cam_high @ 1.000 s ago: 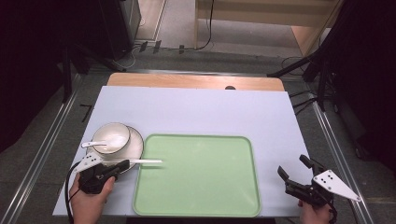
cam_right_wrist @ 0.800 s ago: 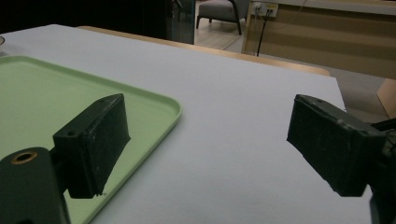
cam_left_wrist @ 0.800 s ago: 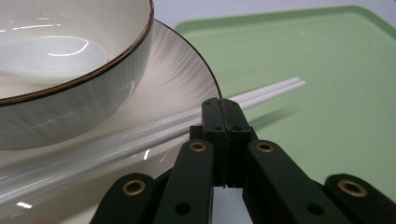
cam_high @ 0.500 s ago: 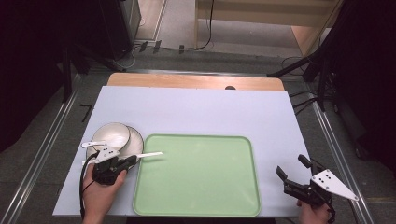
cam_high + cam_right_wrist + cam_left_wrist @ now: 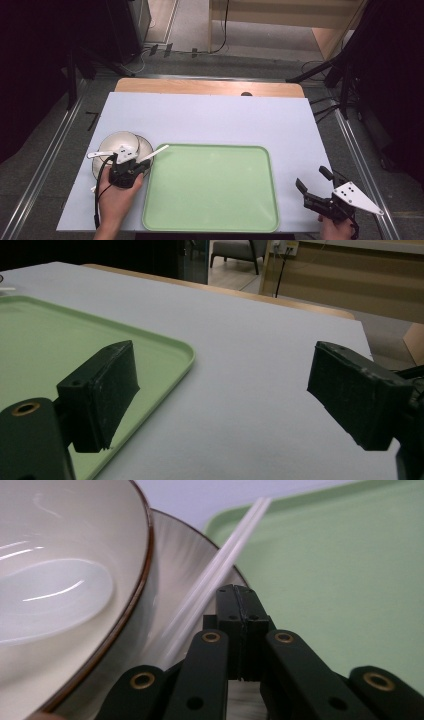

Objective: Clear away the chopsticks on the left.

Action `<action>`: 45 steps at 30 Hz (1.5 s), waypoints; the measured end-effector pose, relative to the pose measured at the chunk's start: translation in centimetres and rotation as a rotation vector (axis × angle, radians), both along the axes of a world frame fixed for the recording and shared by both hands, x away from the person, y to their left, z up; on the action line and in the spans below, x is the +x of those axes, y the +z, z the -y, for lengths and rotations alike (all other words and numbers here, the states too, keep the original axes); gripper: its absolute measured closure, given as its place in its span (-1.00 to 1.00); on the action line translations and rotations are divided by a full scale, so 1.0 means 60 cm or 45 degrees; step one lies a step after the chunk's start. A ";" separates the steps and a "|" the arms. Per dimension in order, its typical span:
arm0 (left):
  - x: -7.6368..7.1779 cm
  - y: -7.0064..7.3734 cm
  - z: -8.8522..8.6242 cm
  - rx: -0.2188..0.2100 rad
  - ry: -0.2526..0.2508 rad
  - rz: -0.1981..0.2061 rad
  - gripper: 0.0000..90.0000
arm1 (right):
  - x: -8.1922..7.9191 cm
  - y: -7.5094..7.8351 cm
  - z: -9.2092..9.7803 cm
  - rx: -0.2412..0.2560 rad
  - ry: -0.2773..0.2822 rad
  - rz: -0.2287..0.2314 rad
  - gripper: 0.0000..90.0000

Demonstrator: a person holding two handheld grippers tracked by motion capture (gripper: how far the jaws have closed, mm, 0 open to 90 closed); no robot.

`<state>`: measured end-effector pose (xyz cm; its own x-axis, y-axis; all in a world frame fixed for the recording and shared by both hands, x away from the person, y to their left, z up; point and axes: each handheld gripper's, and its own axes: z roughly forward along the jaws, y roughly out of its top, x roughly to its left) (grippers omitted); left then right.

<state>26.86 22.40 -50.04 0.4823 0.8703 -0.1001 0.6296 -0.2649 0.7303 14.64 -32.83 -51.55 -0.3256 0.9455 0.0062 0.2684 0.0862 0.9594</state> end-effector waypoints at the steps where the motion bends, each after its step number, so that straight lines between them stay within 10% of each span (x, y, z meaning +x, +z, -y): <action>1: -0.005 0.005 -0.007 -0.033 -0.025 0.012 0.94 | 0.000 0.000 0.000 -0.001 0.001 -0.001 -0.71; 8: -0.039 0.032 -0.071 -0.092 -0.124 -0.002 0.65 | 0.002 0.000 0.001 -0.006 0.011 -0.005 -0.71; 16: -0.052 0.041 -0.113 0.006 -0.113 0.039 0.68 | 0.004 -0.001 -0.001 -0.014 0.026 -0.017 -0.71; 45: -0.050 0.032 -0.109 0.136 -0.124 0.051 0.65 | 0.005 -0.003 0.001 -0.008 0.023 -0.026 -0.71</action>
